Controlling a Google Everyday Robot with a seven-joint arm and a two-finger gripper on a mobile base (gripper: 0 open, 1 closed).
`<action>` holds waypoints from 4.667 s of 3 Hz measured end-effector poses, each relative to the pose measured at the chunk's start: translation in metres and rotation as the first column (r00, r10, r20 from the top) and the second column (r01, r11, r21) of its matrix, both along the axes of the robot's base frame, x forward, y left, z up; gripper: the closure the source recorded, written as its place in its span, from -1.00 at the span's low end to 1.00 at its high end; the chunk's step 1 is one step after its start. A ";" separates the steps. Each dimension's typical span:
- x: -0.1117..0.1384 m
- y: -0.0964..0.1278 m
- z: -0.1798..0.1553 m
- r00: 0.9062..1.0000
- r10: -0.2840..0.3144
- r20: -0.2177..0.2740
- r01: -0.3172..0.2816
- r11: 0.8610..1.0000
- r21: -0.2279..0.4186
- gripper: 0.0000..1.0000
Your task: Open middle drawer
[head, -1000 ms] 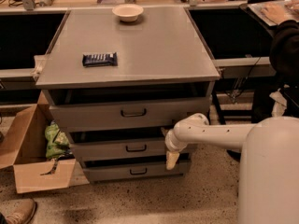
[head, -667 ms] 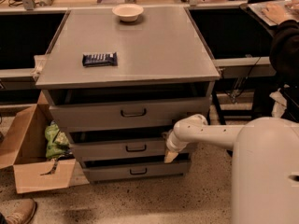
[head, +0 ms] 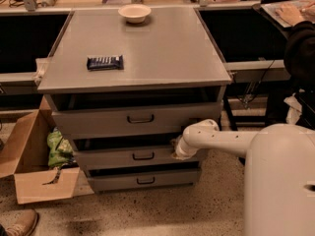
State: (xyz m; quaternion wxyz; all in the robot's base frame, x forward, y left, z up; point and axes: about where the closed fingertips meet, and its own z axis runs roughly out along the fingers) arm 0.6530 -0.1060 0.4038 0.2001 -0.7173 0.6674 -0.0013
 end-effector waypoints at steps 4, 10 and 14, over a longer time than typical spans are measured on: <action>-0.004 0.000 0.010 1.000 -0.007 -0.015 0.007 1.000 0.021 1.00; -0.005 0.000 0.013 1.000 -0.010 -0.019 0.011 1.000 0.028 -1.00; -0.039 0.006 -0.002 0.998 0.023 -0.065 -0.027 0.998 -0.062 -0.08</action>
Offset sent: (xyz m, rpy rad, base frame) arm -0.0751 -0.0083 0.0415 0.0711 -0.0004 -0.0330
